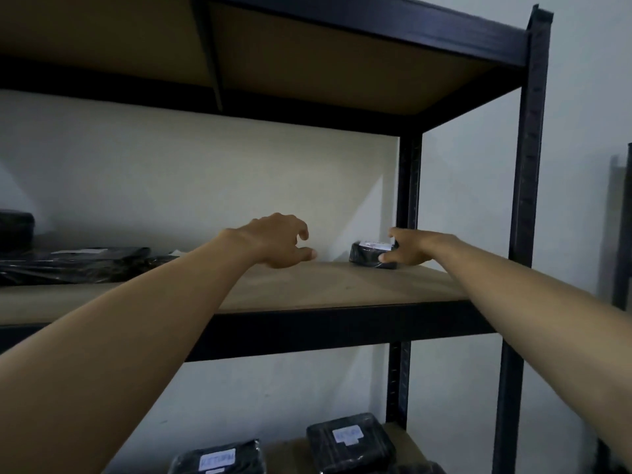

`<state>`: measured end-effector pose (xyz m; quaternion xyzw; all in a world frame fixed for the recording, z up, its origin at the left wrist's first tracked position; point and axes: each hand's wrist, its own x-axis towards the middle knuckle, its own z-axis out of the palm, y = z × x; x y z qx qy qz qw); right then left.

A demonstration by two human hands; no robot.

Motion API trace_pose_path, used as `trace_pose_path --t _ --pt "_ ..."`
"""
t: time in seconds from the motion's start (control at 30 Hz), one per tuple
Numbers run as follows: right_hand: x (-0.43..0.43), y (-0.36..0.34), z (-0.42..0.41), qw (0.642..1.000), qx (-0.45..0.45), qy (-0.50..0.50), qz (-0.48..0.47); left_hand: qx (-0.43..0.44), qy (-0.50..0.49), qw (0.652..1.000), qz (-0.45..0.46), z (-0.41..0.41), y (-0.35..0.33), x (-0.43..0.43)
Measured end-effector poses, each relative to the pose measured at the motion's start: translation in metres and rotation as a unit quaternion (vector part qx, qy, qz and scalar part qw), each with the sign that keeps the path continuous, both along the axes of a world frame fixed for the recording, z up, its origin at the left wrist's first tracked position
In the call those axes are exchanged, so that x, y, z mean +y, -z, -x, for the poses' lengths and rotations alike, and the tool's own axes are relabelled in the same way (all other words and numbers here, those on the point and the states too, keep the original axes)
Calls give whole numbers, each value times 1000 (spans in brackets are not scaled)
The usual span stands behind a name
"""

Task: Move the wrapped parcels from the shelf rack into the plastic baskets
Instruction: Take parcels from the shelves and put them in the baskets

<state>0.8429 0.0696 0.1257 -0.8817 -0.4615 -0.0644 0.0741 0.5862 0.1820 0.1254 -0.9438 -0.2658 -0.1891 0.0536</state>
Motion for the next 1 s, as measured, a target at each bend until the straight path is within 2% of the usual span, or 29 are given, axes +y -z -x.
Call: trace_pose_path --t 0.13,0.3,0.37,0.5,0.57,0.77,1.0 --pt "23 6 -22 998 -2 -43 37 9 -5 1000 -5 -26 0 3" --pt "29 10 -40 997 14 -73 -20 18 -14 1000 -3 -41 2 10" --pt "29 11 -42 994 47 -92 -35 19 -17 1000 4 -45 3 13" --pt "22 10 -25 972 179 -134 -66 26 -28 999 21 -52 10 17" --pt "16 11 -14 963 207 -155 -79 29 -28 998 47 -56 11 16" --pt "7 15 -1 960 134 -213 -125 -15 19 993 119 -54 9 4" --pt "3 22 5 957 39 -242 -153 -55 -15 997 58 -28 9 -2"
